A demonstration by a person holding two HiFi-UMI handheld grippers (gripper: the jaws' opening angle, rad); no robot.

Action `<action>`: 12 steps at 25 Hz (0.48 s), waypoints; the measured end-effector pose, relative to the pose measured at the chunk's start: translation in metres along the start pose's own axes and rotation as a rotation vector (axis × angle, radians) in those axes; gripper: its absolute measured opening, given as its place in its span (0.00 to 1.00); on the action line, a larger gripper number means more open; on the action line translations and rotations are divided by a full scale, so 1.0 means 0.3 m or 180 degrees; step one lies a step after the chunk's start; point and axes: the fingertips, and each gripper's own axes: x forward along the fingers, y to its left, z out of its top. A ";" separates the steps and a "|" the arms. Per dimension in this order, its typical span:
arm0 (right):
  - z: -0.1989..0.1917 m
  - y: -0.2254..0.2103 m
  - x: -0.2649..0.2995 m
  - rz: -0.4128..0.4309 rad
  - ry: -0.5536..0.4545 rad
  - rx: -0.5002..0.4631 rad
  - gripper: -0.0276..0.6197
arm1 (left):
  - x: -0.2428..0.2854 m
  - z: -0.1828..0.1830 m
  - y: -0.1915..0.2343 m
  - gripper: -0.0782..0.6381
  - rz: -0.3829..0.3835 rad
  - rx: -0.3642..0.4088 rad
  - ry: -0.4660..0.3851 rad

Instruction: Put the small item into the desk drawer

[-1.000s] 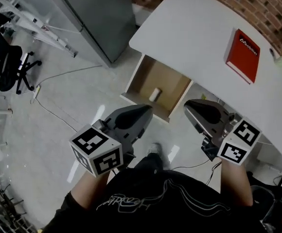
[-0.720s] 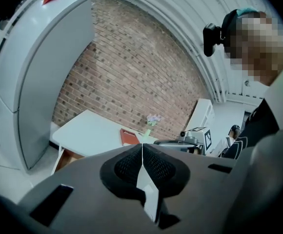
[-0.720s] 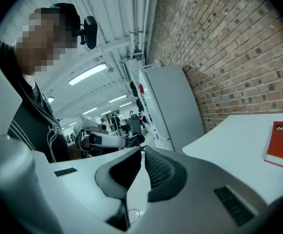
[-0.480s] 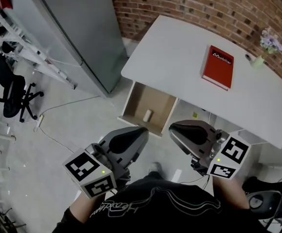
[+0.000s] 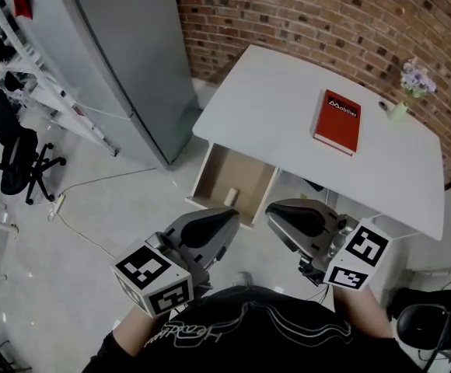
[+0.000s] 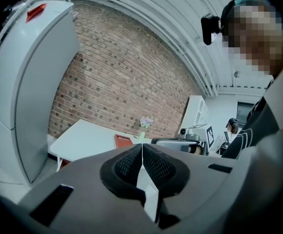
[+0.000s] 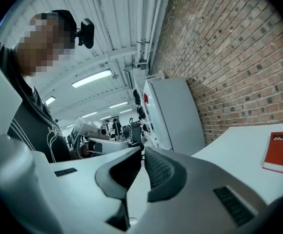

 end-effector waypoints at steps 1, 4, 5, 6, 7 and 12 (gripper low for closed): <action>0.000 0.013 -0.007 -0.0023 -0.0005 -0.0016 0.13 | -0.008 -0.006 -0.010 0.14 -0.0008 -0.0008 -0.0009; -0.006 0.034 -0.018 -0.0047 -0.0030 -0.0034 0.13 | -0.017 -0.025 -0.027 0.14 -0.0043 -0.0024 -0.0049; -0.003 0.041 -0.015 -0.0043 -0.0023 -0.0039 0.13 | -0.021 -0.022 -0.029 0.14 -0.0052 -0.0021 -0.0058; 0.004 0.048 -0.009 -0.0042 -0.0006 -0.0041 0.13 | -0.028 -0.014 -0.030 0.14 -0.0058 -0.0020 -0.0066; 0.012 0.052 -0.001 -0.0046 0.0014 -0.0036 0.13 | -0.035 -0.002 -0.028 0.14 -0.0062 -0.0022 -0.0071; 0.049 0.052 0.032 -0.0094 0.0035 0.0030 0.13 | -0.051 0.041 -0.007 0.14 -0.0093 -0.0058 -0.0075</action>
